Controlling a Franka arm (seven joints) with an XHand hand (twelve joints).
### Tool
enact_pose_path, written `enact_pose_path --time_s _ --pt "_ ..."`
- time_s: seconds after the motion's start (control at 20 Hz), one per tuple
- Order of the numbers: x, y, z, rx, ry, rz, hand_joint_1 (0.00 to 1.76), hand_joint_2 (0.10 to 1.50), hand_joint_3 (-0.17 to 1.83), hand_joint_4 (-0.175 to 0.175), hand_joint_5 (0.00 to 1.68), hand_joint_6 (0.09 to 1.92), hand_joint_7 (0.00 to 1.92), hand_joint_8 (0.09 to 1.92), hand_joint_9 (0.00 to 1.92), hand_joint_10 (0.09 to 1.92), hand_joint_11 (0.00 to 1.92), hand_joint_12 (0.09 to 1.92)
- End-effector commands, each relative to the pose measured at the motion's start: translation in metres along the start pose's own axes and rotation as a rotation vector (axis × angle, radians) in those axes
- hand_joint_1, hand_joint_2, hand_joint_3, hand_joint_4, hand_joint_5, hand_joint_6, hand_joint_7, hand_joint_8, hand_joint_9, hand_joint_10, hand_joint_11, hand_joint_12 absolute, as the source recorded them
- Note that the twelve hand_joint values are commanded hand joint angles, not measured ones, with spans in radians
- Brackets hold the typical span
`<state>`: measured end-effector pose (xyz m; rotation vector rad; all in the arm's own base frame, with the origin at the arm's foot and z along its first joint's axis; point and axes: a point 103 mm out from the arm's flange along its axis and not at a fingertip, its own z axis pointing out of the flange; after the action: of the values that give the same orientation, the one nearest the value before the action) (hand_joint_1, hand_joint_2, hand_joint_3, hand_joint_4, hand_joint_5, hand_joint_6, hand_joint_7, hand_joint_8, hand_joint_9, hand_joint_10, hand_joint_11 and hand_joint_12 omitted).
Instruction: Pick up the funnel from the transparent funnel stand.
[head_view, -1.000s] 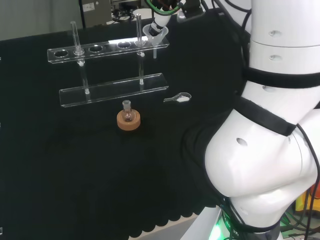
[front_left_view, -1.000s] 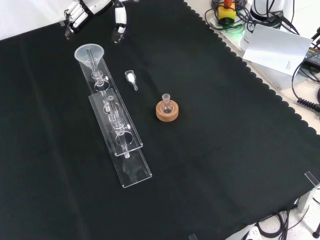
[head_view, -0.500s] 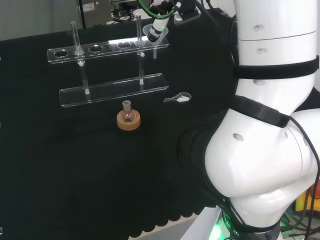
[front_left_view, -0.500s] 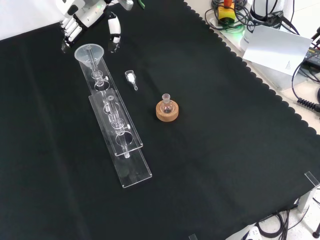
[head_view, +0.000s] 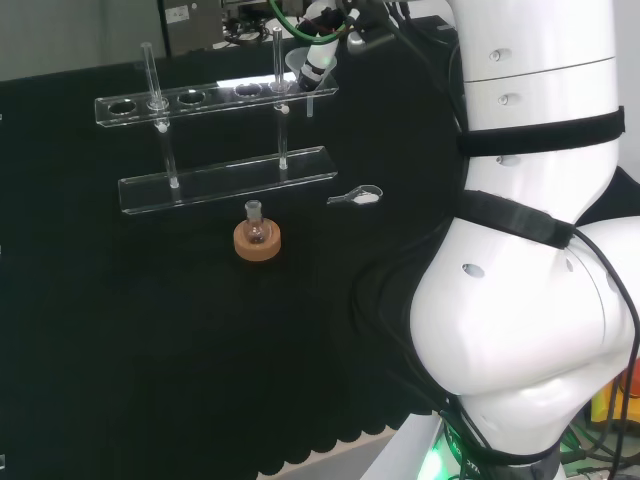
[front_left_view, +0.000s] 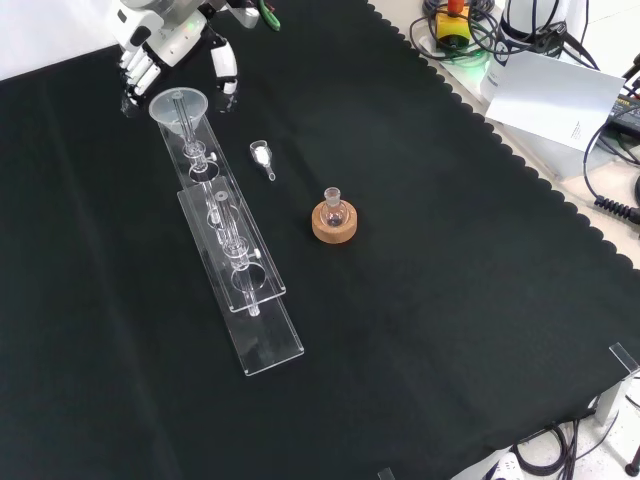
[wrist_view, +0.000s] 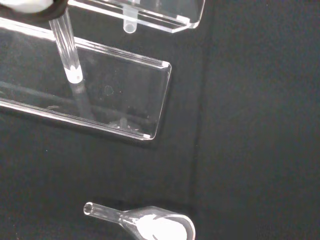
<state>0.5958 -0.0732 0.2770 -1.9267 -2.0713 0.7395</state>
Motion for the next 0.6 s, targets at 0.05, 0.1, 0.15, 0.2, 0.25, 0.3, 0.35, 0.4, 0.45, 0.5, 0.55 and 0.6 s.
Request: enact_pose_path --time_s 0.05,0.1,0.15,0.2,0.25,0.3,0.35,0.4,0.45,0.5,0.55,0.6 --pt "0.0047 0.0023 0.0015 -0.007 -0.032 0.005 0.66 0.58 0.48 -0.024 0.0 0.09 0.0 0.51 0.13 0.85 0.12 1.46" --pt "0.0057 0.0026 0.0007 -0.008 -0.036 0.004 0.67 0.58 0.48 -0.024 0.0 0.09 0.0 0.52 0.13 0.85 0.12 1.46" --pt "0.0065 0.0024 0.0 -0.011 -0.038 0.005 0.67 0.57 0.48 -0.025 0.0 0.09 0.0 0.53 0.13 0.85 0.12 1.46" --pt "0.007 0.0026 -0.0004 -0.01 -0.043 0.003 0.67 0.57 0.48 -0.025 0.0 0.09 0.0 0.54 0.13 0.85 0.12 1.46" --pt "0.0073 0.0027 -0.0002 -0.009 -0.041 0.003 0.68 0.57 0.48 -0.025 0.0 0.09 0.0 0.55 0.13 0.85 0.12 1.46" --pt "0.0079 0.0031 -0.0004 -0.01 -0.044 0.005 0.68 0.57 0.48 -0.025 0.0 0.09 0.0 0.55 0.13 0.85 0.12 1.46" --pt "0.0085 0.0035 -0.0003 -0.009 -0.048 0.006 0.68 0.57 0.48 -0.025 0.0 0.09 0.0 0.56 0.13 0.85 0.12 1.46" --pt "0.0091 0.0039 -0.0004 -0.009 -0.052 0.006 0.68 0.57 0.48 -0.025 0.0 0.09 0.0 0.56 0.13 0.85 0.12 1.46" --pt "0.0093 0.0041 -0.0004 -0.008 -0.055 0.006 0.69 0.57 0.48 -0.025 0.0 0.09 0.0 0.57 0.14 0.85 0.12 1.46" --pt "0.0097 0.0043 -0.0003 -0.009 -0.063 0.007 0.69 0.57 0.47 -0.026 0.0 0.09 0.0 0.59 0.14 0.85 0.12 1.46" --pt "0.01 0.0046 -0.0002 -0.006 -0.07 0.008 0.69 0.57 0.47 -0.026 0.0 0.09 0.0 0.61 0.14 0.85 0.12 1.46" --pt "0.0102 0.0048 0.0 -0.004 -0.07 0.008 0.7 0.57 0.47 -0.027 0.0 0.09 0.0 0.63 0.14 0.85 0.12 1.46"
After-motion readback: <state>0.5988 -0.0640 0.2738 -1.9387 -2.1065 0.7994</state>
